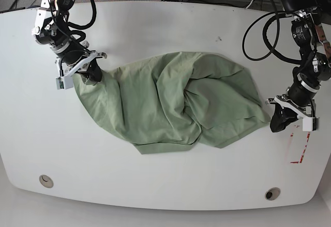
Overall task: Layout the t-shirt on the table in an organized manner, then fold the t-shirt properly
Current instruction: 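Move the right gripper along the shirt edge to a new grasp point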
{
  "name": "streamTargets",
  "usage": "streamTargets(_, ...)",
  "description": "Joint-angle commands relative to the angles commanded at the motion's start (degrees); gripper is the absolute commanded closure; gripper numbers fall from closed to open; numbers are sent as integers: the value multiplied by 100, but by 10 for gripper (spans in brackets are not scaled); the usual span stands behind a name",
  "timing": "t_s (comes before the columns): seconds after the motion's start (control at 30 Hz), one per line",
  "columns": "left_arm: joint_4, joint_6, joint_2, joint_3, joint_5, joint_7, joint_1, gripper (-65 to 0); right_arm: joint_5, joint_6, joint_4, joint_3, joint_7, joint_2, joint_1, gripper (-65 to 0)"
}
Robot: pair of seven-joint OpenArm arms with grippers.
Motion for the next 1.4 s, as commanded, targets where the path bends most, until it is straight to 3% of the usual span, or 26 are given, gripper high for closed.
streamTargets(0.23, -9, 0, -114, -44, 0, 0, 149, 0, -9, -35, 26, 369, -9, -141, -202, -32)
streamTargets(0.37, -9, 0, -281, -44, 0, 0, 246, 0, 0, -53, 281, 396, -9, -167, -457, -197)
streamTargets(0.53, -9, 0, -325, -62, 0, 0, 334, 0, 9, -53, 519, 396, -9, -466, -809, -477)
streamTargets(0.6, -9, 0, -404, -97, 0, 0, 369, 0, 9, -53, 527, 396, -9, -519, -879, -514)
streamTargets(0.87, -9, 0, -448, -141, 0, 0, 387, 0, 9, -53, 527, 466, -9, -510, -809, -514)
streamTargets(1.13, -9, 0, -448, -141, 0, 0, 387, 0, -62, -53, 457, 1495, -35, -492, -132, -515)
streamTargets(1.4, 0, 0, -448, -132, 0, 0, 387, 0, -484, 0, 325, 1521, -53, -176, 527, -515)
